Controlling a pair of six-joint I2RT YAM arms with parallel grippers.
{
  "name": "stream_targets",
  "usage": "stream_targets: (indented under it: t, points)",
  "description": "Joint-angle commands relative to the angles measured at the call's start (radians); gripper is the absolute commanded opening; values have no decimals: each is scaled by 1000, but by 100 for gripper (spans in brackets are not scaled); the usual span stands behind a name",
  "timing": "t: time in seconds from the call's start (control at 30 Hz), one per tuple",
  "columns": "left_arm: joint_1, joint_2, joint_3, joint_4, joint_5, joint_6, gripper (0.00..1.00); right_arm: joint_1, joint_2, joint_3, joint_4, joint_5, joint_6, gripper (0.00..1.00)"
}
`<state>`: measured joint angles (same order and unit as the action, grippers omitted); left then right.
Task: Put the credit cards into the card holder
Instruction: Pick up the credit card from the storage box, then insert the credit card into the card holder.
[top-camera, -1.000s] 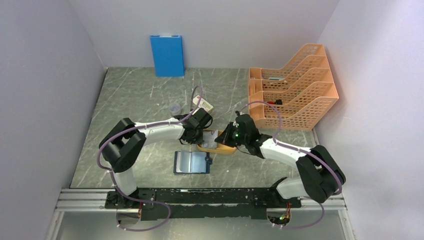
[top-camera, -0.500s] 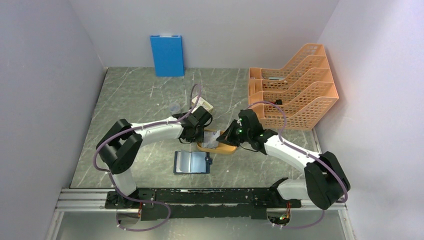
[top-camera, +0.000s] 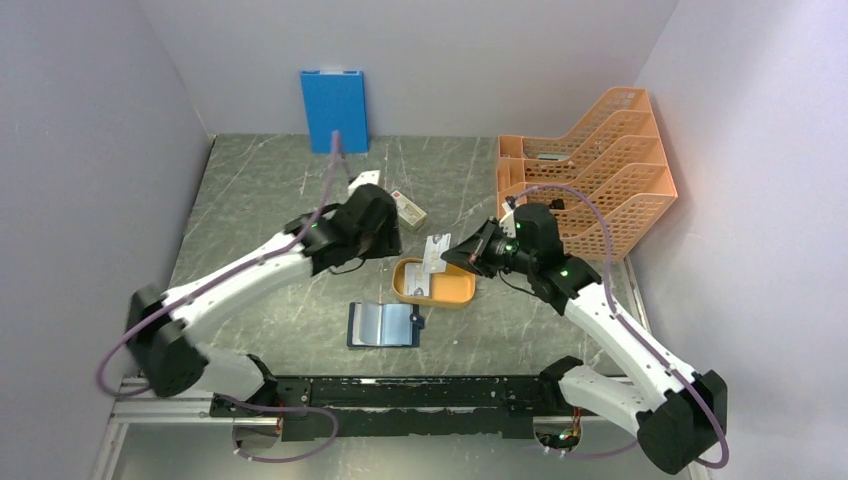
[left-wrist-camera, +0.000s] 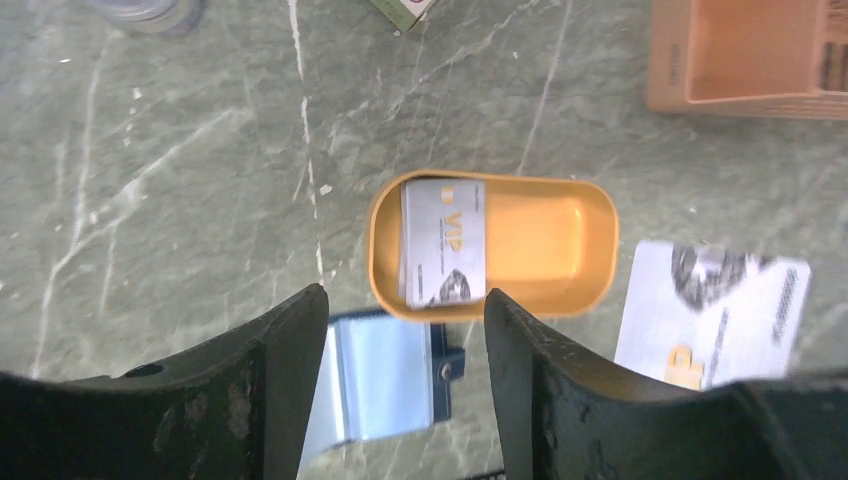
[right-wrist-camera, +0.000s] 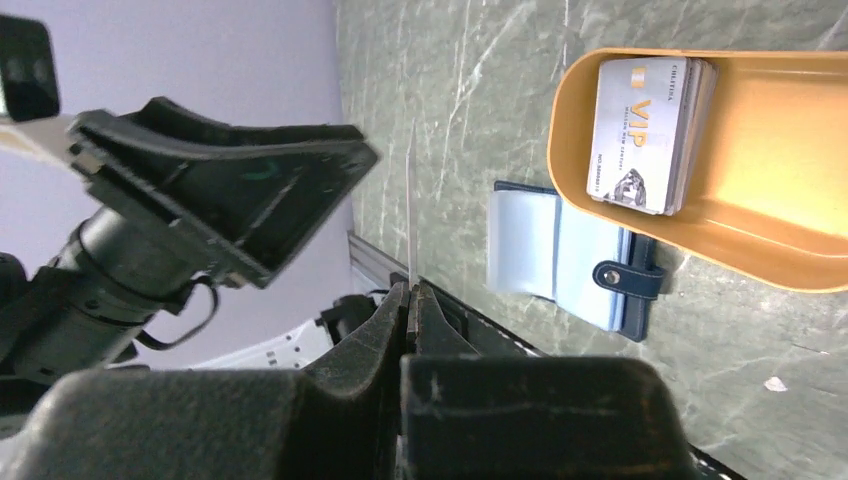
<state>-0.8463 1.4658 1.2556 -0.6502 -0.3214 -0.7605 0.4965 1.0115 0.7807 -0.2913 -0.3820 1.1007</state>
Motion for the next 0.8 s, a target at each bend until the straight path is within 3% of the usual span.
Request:
stream_targets:
  t: [0.0,0.1,0.2,0.33,0.57,0.77]
  points:
    - [-7,-217,-144,-43,-10,24,64,2,-60,14,-88,-45,-179,0]
    - [-6,-439,-322,29,37,51,70,35,-107,-43,-47,-102,-253,0]
    - [-7,-653,-506,110,83,66,85,132,-120,-80,-44,-51,-300,0]
    - [-6,-807,-646,149,167,67,86,294,-53,-151,44,26,-266,0]
    - [-6,-750,-761,251,230,-32,77,377,99,-253,320,64,-122,0]
    - [-6,-598,-776,272,159,-53,67,402,239,-249,416,83,-66,0]
